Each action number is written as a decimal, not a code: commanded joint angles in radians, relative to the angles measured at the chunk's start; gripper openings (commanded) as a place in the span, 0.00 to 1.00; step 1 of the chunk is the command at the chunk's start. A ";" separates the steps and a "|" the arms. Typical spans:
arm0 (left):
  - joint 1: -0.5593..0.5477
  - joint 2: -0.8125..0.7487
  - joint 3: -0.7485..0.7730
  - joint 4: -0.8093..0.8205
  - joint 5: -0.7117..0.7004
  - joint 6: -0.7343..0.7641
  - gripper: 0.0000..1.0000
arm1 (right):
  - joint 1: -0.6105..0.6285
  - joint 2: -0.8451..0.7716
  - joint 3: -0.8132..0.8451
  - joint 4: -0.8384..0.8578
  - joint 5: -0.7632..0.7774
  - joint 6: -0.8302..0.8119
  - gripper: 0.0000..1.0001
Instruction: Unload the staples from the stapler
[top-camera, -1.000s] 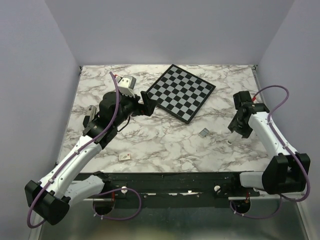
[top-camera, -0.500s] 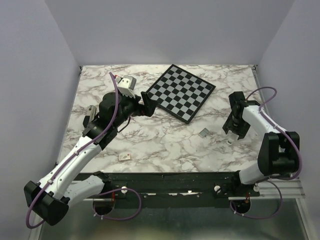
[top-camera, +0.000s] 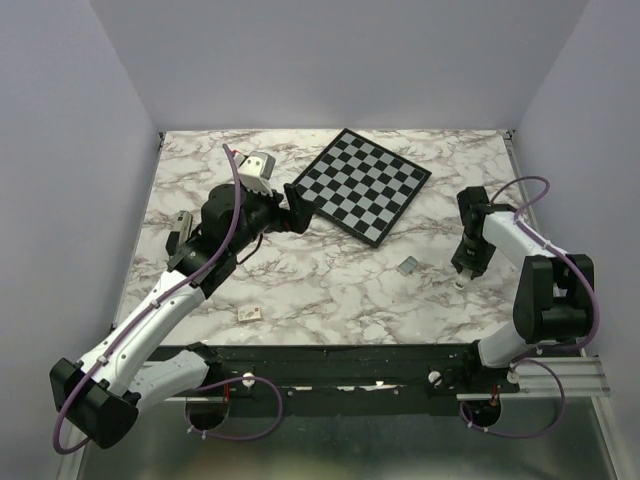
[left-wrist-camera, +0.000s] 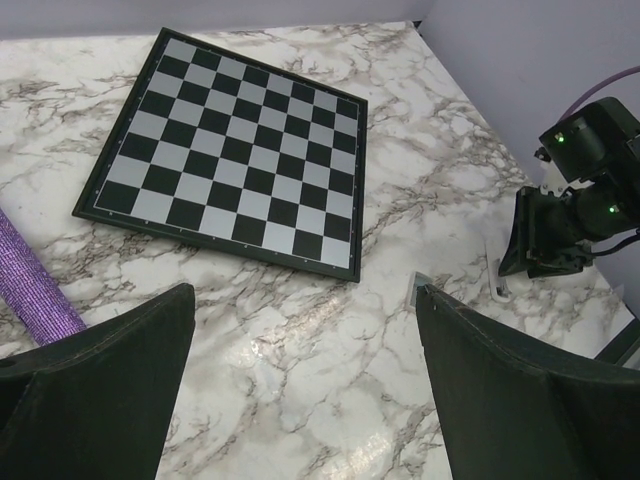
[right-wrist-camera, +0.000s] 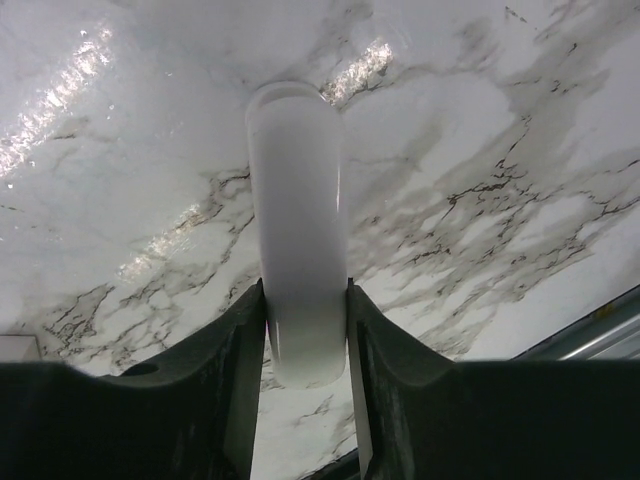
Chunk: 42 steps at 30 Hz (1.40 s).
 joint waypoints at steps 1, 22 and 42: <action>-0.004 0.022 0.018 -0.027 -0.017 0.002 0.96 | -0.009 -0.003 -0.034 0.058 0.023 -0.022 0.37; -0.009 0.194 0.119 -0.059 0.147 -0.191 0.75 | 0.162 -0.442 0.042 0.349 -0.762 -0.167 0.01; -0.096 0.378 0.139 0.219 0.341 -0.400 0.65 | 0.333 -0.586 -0.085 0.692 -0.847 0.002 0.01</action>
